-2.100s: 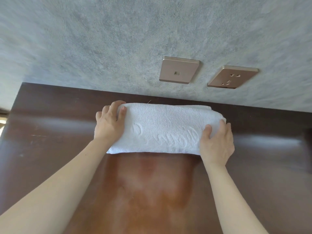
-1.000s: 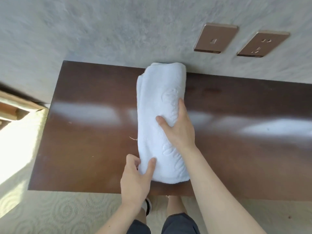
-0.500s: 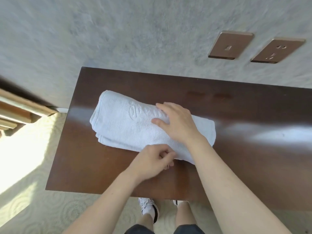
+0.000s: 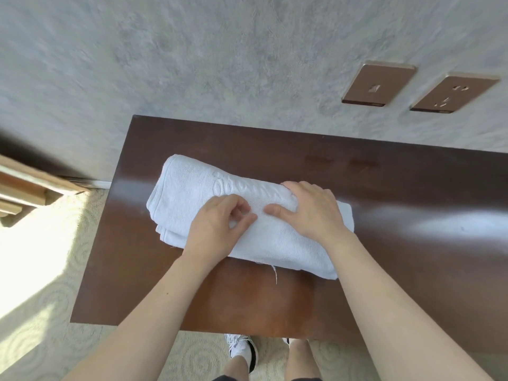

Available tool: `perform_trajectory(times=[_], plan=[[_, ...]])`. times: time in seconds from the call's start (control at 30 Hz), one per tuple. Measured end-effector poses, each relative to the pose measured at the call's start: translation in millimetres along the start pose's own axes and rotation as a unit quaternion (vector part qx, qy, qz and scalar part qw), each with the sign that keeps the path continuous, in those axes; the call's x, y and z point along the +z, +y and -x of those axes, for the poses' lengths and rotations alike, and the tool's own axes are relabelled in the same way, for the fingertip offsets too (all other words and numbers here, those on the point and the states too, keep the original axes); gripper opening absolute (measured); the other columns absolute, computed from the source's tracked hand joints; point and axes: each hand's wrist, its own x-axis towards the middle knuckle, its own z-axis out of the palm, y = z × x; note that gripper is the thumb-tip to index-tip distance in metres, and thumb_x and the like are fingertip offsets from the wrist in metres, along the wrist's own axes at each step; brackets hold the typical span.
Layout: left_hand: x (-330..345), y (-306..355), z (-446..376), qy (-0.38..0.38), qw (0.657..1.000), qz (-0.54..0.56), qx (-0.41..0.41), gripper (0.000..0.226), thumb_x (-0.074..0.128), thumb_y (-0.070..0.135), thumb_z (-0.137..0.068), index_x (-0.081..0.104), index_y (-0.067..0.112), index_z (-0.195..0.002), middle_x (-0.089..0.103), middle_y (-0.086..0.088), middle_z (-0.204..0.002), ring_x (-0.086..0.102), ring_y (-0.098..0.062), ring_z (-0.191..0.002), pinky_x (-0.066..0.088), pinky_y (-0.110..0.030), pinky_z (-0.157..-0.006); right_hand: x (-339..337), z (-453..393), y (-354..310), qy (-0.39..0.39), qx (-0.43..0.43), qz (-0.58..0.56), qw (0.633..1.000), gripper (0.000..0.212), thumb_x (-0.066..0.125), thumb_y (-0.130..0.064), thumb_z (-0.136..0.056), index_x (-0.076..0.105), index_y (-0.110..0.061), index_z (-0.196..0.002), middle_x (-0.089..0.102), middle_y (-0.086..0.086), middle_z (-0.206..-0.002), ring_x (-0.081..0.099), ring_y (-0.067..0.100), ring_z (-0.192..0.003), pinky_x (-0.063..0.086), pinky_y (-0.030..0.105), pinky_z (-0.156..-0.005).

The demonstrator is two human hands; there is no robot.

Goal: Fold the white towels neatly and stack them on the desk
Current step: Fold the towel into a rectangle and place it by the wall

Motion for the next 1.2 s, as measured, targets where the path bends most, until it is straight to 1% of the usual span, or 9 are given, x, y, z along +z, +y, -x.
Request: perform_trajectory(times=[0.1,0.2,0.37,0.47,0.63,0.77,0.93,1.03,1.2], plan=[[5,-8,-22,0.067,0.985,-0.109,0.118,0.017,0.066,0.038,-0.09,0.069,0.022,-0.096,0.062,0.005,-0.1,0.053,-0.02,-0.093,0.042,-0.033,-0.086,7,3,-1,0.038,-0.007,0.022,0.999,0.086,0.03,-0.094,-0.074,0.054,-0.034,-0.131,0.061,-0.012,-0.117,0.056,0.016,-0.109,0.035,0.036,-0.096],[3,-9,-48,-0.014,0.976,-0.176,0.125,0.036,0.046,0.048,-0.097,0.07,0.025,-0.113,0.067,0.002,-0.119,0.057,-0.024,-0.121,0.034,-0.039,-0.108,12,3,0,0.059,-0.011,0.033,0.998,0.082,0.032,-0.094,-0.074,0.057,-0.034,-0.124,0.06,-0.014,-0.11,0.056,0.015,-0.104,0.036,0.035,-0.093],[-6,-24,-67,-0.085,0.949,-0.258,0.158,0.056,0.029,0.058,-0.098,0.069,0.025,-0.12,0.072,0.001,-0.108,0.066,-0.025,-0.106,0.039,-0.042,-0.109,25,6,5,0.119,-0.031,0.06,0.991,0.076,0.035,-0.089,-0.078,0.059,-0.031,-0.122,0.06,-0.013,-0.1,0.056,0.016,-0.094,0.034,0.032,-0.089],[-11,-33,-65,-0.066,0.948,-0.266,0.162,0.055,0.032,0.059,-0.097,0.069,0.024,-0.119,0.071,0.0,-0.106,0.065,-0.026,-0.101,0.039,-0.041,-0.108,33,9,10,0.176,-0.056,0.052,0.981,0.076,0.038,-0.083,-0.082,0.062,-0.023,-0.121,0.064,-0.008,-0.095,0.06,0.021,-0.088,0.039,0.036,-0.086],[-21,-42,-71,-0.045,0.958,-0.251,0.134,0.057,0.032,0.064,-0.094,0.071,0.024,-0.106,0.072,0.001,-0.098,0.065,-0.026,-0.097,0.038,-0.039,-0.103,32,10,15,0.19,-0.055,0.039,0.98,0.068,0.04,-0.073,-0.086,0.063,-0.019,-0.12,0.067,-0.006,-0.097,0.062,0.022,-0.09,0.041,0.036,-0.087],[-53,-70,-92,-0.089,0.961,-0.259,0.047,0.067,0.021,0.074,-0.088,0.069,0.03,-0.106,0.07,0.005,-0.102,0.062,-0.022,-0.101,0.039,-0.038,-0.098,11,4,6,0.079,-0.006,-0.01,0.997,0.067,0.041,-0.083,-0.078,0.06,-0.034,-0.12,0.064,-0.016,-0.108,0.059,0.012,-0.1,0.037,0.031,-0.093],[-73,-73,-119,-0.241,0.932,-0.268,0.033,0.088,0.017,0.101,-0.062,0.062,0.041,-0.109,0.059,0.016,-0.098,0.055,-0.011,-0.099,0.038,-0.035,-0.095,-36,-15,8,-0.175,0.032,-0.094,0.979,0.067,0.075,-0.079,-0.06,0.058,-0.042,-0.113,0.063,-0.023,-0.105,0.059,0.002,-0.097,0.048,0.029,-0.086],[-86,-62,-133,-0.339,0.914,-0.222,-0.02,0.084,0.042,0.107,-0.041,0.06,0.045,-0.094,0.058,0.019,-0.097,0.056,-0.004,-0.093,0.049,-0.031,-0.086,-43,-29,3,-0.255,0.039,-0.068,0.964,0.066,0.083,-0.076,-0.051,0.058,-0.04,-0.1,0.064,-0.018,-0.098,0.06,0.003,-0.09,0.049,0.028,-0.078],[-86,-45,-136,-0.412,0.882,-0.223,-0.04,0.074,0.078,0.085,-0.04,0.052,0.039,-0.091,0.059,0.016,-0.097,0.058,-0.006,-0.087,0.05,-0.028,-0.073,-45,-49,-11,-0.334,0.065,-0.061,0.938,0.074,0.091,-0.072,-0.037,0.07,-0.032,-0.096,0.075,-0.014,-0.092,0.072,0.009,-0.086,0.059,0.039,-0.088]])
